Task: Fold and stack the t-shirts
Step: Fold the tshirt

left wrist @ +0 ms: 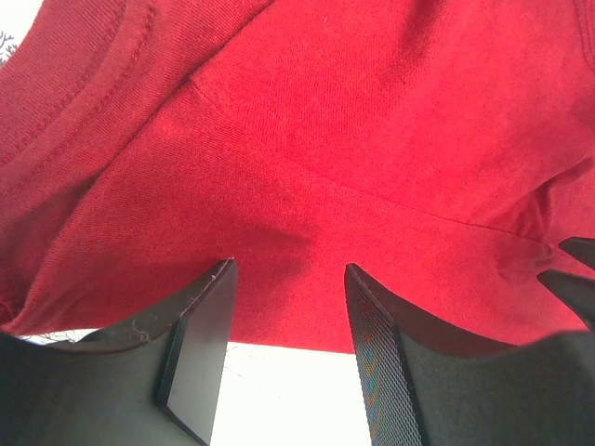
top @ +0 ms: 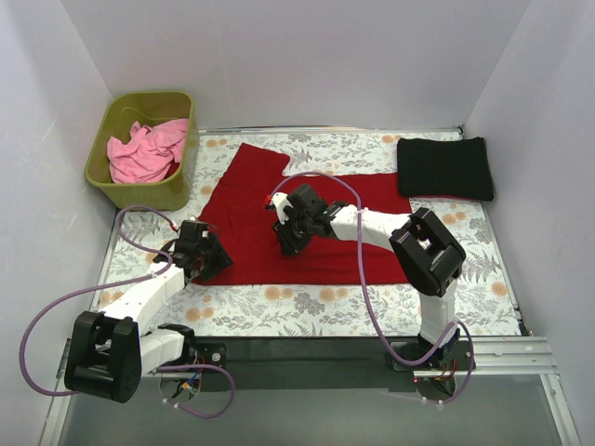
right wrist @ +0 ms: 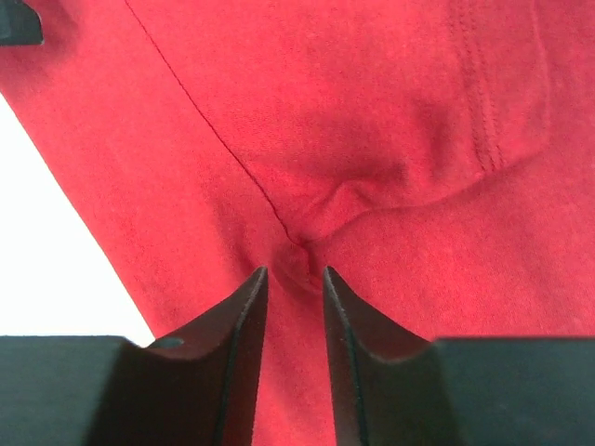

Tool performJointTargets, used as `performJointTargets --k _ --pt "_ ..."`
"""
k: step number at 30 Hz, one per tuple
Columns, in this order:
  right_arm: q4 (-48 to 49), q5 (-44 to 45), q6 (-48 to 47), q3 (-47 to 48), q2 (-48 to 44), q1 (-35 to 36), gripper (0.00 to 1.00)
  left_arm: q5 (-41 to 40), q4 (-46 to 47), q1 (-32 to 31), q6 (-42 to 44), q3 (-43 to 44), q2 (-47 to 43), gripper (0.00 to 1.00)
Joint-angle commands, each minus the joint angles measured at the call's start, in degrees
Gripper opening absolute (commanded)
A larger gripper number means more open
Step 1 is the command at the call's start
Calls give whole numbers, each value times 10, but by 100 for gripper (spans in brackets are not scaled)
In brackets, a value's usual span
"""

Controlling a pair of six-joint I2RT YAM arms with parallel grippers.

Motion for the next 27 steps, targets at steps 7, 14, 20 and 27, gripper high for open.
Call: performJointTargets --k 7,14,20,27 --pt "15 -27 -16 26 19 -6 17 -9 -6 -1 -1 0 0 47" --pt "14 -13 -31 29 8 -13 1 -9 -9 -1 -1 -1 0 47" --pt "13 15 -50 40 0 -15 1 -7 -10 -1 -1 0 4 47" --pt "8 34 -55 48 12 -18 1 -15 -17 -1 -1 1 6 46"
